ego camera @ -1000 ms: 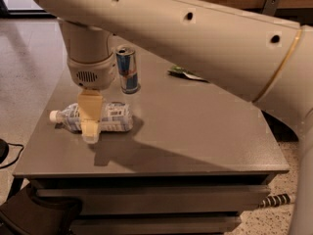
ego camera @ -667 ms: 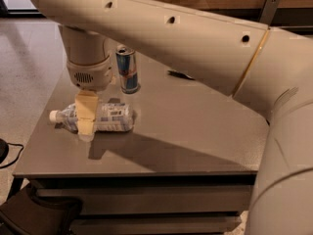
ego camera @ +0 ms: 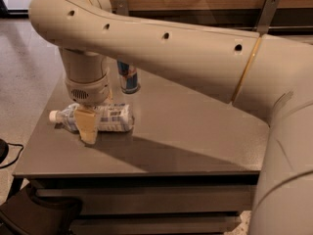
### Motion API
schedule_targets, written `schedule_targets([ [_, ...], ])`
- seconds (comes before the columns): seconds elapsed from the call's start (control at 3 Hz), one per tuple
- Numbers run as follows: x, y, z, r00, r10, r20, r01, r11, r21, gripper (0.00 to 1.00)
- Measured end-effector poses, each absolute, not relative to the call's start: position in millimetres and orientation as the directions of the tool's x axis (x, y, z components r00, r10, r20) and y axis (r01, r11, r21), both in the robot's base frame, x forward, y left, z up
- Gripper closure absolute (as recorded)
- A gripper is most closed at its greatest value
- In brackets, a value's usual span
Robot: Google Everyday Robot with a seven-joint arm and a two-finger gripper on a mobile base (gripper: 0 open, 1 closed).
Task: Place blue plastic bottle upright
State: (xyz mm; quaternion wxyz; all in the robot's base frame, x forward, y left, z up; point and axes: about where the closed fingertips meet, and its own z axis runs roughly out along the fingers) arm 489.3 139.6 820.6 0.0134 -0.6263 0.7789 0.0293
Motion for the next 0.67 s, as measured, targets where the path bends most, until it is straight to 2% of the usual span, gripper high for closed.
schedule_targets([
  [0.33, 490.2, 140.5, 821.9, -0.21, -0.976, -0.064, -0.978, 0.209, 0.025, 0.62],
  [0.67, 490.5, 141.4, 821.9, -0.21, -0.975, -0.069, -0.978, 0.209, 0.022, 0.87],
])
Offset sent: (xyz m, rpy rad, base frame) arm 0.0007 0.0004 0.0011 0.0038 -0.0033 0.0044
